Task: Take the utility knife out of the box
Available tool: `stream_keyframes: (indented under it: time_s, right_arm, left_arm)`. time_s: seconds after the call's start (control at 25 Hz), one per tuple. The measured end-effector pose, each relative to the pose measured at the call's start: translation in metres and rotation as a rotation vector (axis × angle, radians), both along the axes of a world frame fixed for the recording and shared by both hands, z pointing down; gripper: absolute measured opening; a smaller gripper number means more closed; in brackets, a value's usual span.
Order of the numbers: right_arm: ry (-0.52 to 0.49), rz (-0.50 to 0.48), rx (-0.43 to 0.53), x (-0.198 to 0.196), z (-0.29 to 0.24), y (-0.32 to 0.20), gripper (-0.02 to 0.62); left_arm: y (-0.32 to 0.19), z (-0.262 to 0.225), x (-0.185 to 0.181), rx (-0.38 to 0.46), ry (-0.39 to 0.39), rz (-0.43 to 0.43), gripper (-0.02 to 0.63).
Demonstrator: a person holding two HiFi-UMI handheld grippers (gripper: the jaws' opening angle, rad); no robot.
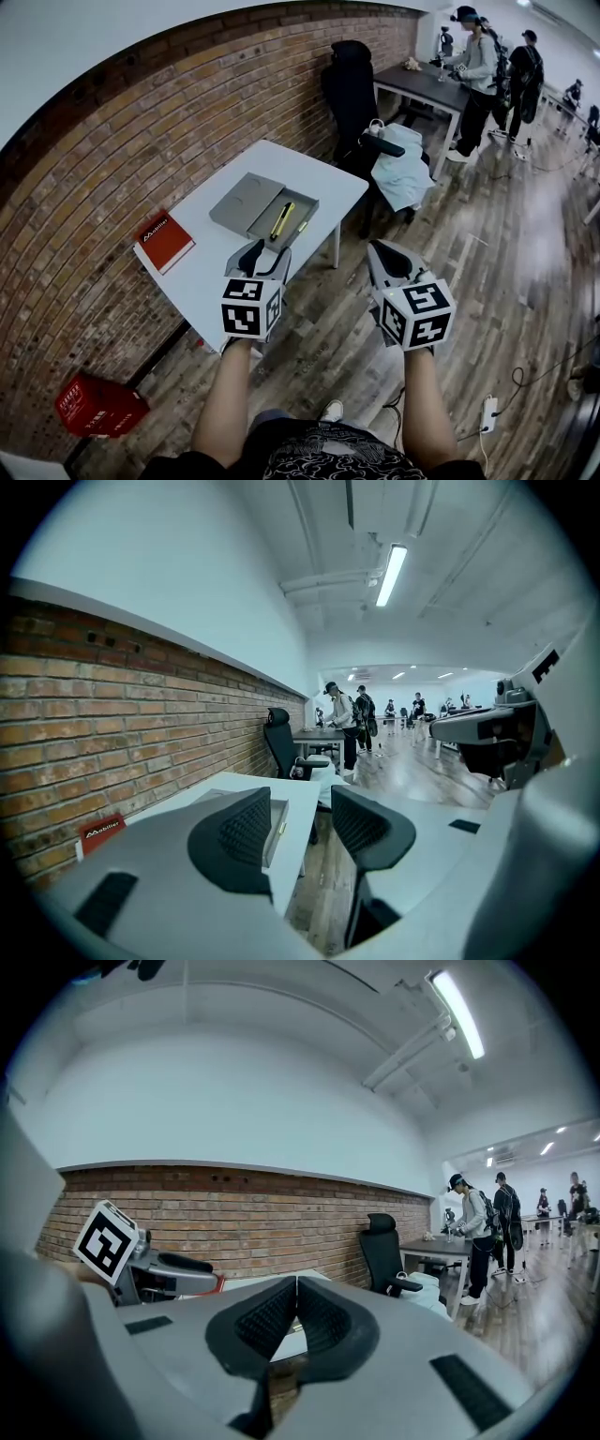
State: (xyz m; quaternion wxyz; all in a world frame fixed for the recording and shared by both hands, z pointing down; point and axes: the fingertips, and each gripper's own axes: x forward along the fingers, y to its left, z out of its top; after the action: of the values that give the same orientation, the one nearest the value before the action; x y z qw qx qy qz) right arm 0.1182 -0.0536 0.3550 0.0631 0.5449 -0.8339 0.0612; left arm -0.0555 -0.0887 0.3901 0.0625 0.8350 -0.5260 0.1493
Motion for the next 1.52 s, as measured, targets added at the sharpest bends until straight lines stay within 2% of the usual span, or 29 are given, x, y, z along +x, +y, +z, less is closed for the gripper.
stream_keyframes:
  time_s: [0.32,0.72,1.52]
  right_arm:
    - [-0.007,-0.024,-0.004,0.016,0.004,-0.024,0.02]
    - [-0.003,-0.054,-0.005,0.007,0.008,-0.069,0.021]
    - [0.02,-0.065,-0.06,-0.049,0.023,-0.26,0.021]
  left_arm:
    - [-0.019,0.005,0.014,-0.011,-0.012,-0.025,0.204]
    - [-0.06,0.008,0.004,-0.009,-0.014,-0.055,0.204]
    - [-0.249,0.025,-0.05,-0.051,0.026,-0.067,0.204]
